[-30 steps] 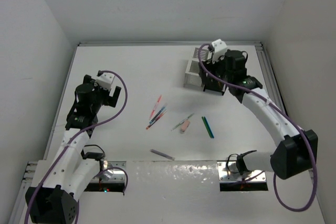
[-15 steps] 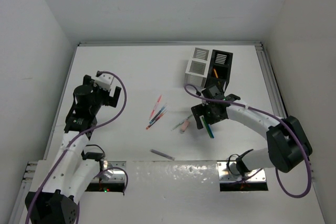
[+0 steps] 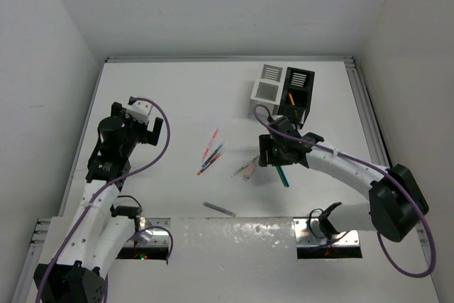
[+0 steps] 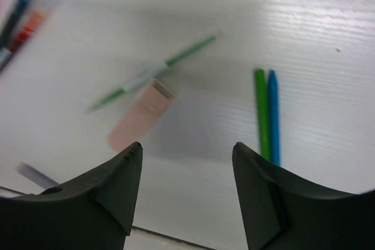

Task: Sort the stationery into containers
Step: Pick up the stapler from the center of the board.

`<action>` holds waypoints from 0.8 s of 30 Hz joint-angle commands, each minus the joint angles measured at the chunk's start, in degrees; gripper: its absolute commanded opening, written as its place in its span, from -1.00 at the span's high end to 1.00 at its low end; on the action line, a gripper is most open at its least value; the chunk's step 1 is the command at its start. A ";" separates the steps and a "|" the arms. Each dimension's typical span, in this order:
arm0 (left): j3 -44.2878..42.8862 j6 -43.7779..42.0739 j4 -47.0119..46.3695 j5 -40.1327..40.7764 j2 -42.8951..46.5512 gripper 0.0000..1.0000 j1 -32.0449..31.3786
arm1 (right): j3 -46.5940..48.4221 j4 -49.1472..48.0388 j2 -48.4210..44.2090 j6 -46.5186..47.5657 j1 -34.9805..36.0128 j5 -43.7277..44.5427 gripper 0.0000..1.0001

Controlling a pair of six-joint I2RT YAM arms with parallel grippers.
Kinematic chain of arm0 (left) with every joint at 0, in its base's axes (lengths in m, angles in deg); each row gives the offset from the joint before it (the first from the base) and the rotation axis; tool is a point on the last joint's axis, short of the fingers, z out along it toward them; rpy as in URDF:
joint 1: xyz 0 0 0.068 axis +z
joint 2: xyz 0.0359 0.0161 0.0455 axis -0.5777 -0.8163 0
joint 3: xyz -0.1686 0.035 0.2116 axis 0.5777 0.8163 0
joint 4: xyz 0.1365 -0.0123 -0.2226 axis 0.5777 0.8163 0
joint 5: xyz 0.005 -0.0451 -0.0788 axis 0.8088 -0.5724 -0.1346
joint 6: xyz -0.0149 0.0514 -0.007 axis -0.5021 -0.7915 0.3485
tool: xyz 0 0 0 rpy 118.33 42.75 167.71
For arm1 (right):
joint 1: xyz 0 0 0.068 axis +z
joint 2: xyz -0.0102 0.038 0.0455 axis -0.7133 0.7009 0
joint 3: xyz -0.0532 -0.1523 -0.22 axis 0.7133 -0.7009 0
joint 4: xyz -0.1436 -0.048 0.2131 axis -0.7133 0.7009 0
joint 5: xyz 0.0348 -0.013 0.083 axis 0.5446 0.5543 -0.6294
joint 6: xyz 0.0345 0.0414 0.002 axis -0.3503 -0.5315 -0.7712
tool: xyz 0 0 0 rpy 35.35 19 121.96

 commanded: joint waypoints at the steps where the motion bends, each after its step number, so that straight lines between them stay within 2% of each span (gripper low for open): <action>1: -0.01 0.95 -1.41 -0.36 0.63 -0.99 0.28 | 2.12 -7.72 -2.07 -13.15 4.54 6.26 -0.26; 2: -0.02 1.03 -1.40 -0.45 0.54 -0.99 0.19 | 2.21 -8.35 -1.72 -15.51 5.50 8.28 -0.36; 6: -0.10 0.86 -1.23 -0.19 0.71 -0.99 0.19 | 4.40 -8.62 3.88 -18.43 7.79 7.34 -0.39; 8: -0.02 0.68 -1.05 -0.10 0.71 -0.99 0.28 | 6.24 -7.83 6.36 -18.70 8.49 5.15 -0.47; 12: 0.16 0.59 -0.88 0.52 0.89 -0.99 0.28 | 8.36 -4.93 10.93 -18.88 9.90 7.41 -0.59; 14: 0.25 0.51 -0.62 0.52 1.07 -0.99 0.28 | 7.31 -6.24 12.17 -19.14 9.99 6.81 -0.56; 19: 0.42 0.16 -0.61 0.78 1.06 -0.99 0.19 | 5.82 -7.83 13.66 -20.81 10.08 4.96 -0.29; 24: 0.69 0.24 -0.88 0.78 0.89 -0.99 0.19 | 3.97 -8.53 13.84 -21.69 9.99 5.13 -0.30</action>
